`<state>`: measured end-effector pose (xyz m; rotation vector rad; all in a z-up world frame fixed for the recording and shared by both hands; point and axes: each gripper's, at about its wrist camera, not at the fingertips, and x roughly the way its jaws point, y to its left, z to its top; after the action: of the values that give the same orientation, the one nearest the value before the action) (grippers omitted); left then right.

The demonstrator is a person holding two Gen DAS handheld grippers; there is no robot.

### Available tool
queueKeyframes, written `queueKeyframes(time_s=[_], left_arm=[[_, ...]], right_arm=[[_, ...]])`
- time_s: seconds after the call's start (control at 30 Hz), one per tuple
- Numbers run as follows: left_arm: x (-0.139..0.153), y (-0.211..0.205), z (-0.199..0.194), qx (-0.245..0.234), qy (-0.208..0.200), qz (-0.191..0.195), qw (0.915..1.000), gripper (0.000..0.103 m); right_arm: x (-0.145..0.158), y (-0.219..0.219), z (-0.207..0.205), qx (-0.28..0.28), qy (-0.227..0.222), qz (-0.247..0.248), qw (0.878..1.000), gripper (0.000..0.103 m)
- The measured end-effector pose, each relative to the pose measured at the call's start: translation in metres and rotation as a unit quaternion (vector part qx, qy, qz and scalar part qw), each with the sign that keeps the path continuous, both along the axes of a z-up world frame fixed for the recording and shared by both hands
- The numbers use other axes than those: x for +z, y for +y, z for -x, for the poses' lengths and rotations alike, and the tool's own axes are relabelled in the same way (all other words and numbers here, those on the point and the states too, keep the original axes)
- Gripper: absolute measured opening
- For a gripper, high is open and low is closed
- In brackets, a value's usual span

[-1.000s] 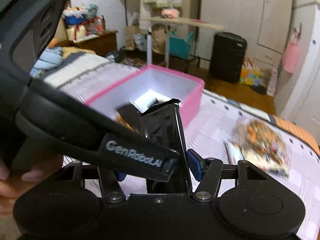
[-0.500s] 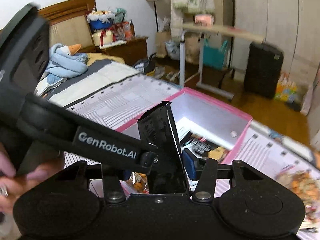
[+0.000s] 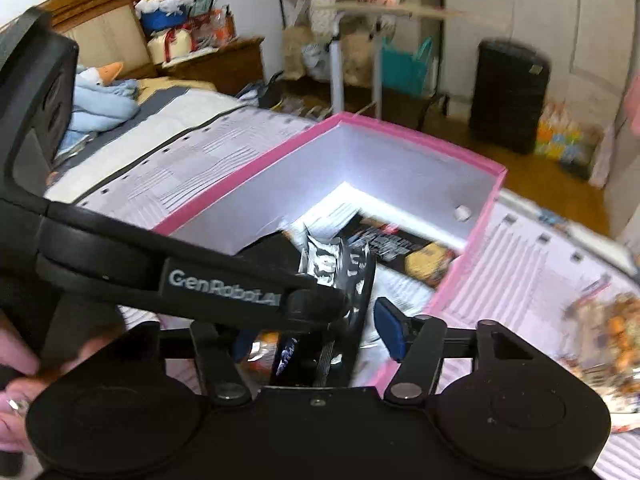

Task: Organize snacks
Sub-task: 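Lift the second black bar and release it into the pink box, then move the left gripper to the coated peanut bag and grasp it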

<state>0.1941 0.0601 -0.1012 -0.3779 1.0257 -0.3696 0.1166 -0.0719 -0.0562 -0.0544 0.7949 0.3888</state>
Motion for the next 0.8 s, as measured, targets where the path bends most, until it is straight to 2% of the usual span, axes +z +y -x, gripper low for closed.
queueKeyframes(time_s=[0.1,0.23,0.4,0.53,0.6,0.63,0.7,0.8], left_arm=[[0.005,-0.003,0.008,-0.004,-0.026,-0.038,0.9989,0.052],[0.022,0.013,0.022,-0.006,-0.046,-0.019,0.9987,0.052],[0.049,0.018,0.047,-0.022,-0.076,-0.024,0.9965,0.052],[0.078,0.005,0.069,-0.046,-0.109,-0.037,0.9923,0.052],[0.091,-0.006,0.076,-0.061,-0.124,-0.044,0.9894,0.054],[0.099,-0.012,0.080,-0.070,-0.130,-0.042,0.9882,0.055],[0.109,-0.026,0.083,-0.081,-0.138,-0.030,0.9866,0.057],[0.120,-0.053,0.085,-0.100,-0.163,-0.044,0.9805,0.060]], right_arm=[[0.013,-0.020,0.019,-0.011,-0.014,-0.046,0.999,0.075],[0.030,-0.048,0.044,-0.021,-0.032,-0.060,0.997,0.075],[0.052,-0.088,0.073,-0.032,-0.057,-0.061,0.996,0.075],[0.070,-0.126,0.092,-0.038,-0.085,-0.052,0.994,0.076],[0.076,-0.141,0.099,-0.049,-0.098,-0.032,0.993,0.087],[0.079,-0.148,0.101,-0.057,-0.104,-0.021,0.993,0.097],[0.082,-0.163,0.104,-0.075,-0.114,0.002,0.991,0.099],[0.080,-0.189,0.102,-0.092,-0.105,0.010,0.990,0.101]])
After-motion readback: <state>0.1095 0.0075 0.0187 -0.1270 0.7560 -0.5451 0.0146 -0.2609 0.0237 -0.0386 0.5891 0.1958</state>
